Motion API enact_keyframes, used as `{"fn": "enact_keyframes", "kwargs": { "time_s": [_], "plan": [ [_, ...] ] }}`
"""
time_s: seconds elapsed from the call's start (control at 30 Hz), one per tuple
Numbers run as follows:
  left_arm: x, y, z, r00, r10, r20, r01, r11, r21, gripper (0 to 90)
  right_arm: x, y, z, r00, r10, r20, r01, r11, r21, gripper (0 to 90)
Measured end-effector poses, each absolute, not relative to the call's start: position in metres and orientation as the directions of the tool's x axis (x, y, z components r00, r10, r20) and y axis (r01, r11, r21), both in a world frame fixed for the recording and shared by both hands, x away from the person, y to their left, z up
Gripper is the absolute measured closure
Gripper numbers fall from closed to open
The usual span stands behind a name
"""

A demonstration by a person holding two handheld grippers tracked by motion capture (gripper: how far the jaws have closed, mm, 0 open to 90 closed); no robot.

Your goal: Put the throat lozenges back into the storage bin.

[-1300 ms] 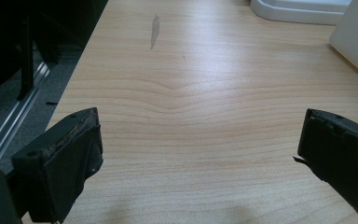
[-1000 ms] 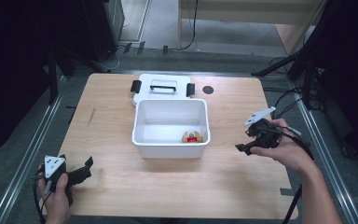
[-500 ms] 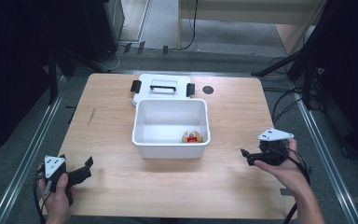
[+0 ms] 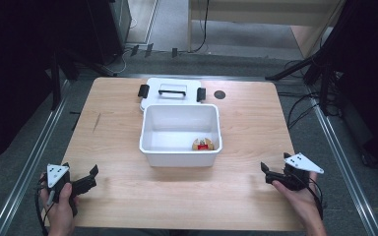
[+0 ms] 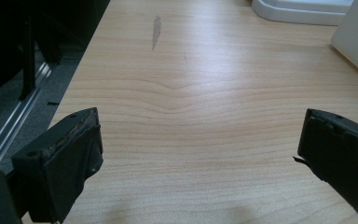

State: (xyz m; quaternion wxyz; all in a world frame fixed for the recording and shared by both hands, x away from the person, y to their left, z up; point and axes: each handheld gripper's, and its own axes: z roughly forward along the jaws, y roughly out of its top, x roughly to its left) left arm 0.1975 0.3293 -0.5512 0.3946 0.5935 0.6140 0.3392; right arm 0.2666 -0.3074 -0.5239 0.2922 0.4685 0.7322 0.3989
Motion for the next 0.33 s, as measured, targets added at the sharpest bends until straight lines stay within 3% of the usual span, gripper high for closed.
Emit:
{"fn": "enact_keyframes", "kwargs": {
  "time_s": [0.33],
  "plan": [
    [0.198, 0.330, -0.551, 0.013, 0.996, -0.090, 0.467, 0.073, 0.881, 0.2, 0.254, -0.311, -0.541, -0.349, 0.937, -0.014, 0.426, 0.172, 0.888, 11.3]
  ]
}}
